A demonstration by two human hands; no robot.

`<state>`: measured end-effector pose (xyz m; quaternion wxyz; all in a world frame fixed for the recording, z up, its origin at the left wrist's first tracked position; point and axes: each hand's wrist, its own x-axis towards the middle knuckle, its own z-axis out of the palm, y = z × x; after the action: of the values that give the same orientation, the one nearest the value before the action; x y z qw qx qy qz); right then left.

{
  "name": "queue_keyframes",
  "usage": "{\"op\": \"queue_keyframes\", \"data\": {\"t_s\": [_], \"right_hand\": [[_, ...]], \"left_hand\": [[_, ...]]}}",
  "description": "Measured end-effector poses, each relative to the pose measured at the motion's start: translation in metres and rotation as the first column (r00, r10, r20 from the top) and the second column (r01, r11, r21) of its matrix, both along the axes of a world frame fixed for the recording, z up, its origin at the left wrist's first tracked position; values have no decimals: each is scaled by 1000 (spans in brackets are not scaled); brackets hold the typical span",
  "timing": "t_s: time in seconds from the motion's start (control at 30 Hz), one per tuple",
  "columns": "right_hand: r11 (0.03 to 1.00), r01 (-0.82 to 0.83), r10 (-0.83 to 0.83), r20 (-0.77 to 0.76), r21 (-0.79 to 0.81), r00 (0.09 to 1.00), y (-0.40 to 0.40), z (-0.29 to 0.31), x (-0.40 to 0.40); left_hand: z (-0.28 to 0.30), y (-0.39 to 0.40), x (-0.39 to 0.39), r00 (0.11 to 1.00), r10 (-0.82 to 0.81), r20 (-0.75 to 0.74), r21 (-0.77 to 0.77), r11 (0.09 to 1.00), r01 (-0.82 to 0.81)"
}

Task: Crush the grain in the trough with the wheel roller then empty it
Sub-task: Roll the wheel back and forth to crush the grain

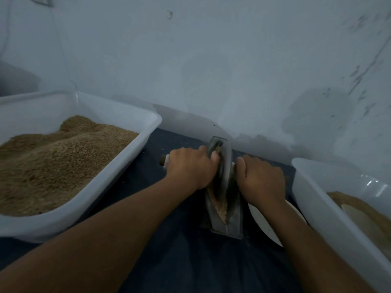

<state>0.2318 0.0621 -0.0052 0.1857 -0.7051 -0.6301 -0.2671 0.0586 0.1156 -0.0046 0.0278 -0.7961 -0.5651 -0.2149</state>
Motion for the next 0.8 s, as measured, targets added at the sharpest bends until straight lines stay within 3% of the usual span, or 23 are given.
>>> {"op": "queue_keyframes", "data": {"t_s": [0.23, 0.4, 0.8], "right_hand": [[992, -45, 46, -1, 120, 999, -29, -6, -7], [991, -56, 57, -1, 124, 998, -28, -4, -9], [991, 51, -55, -28, -125, 998, 22, 3, 8]], "left_hand": [[-3, -22, -6, 993, -38, -112, 145, 988, 54], [-5, -23, -7, 998, -36, -42, 122, 992, 41], [-7, 22, 7, 999, -30, 37, 103, 994, 26]]}}
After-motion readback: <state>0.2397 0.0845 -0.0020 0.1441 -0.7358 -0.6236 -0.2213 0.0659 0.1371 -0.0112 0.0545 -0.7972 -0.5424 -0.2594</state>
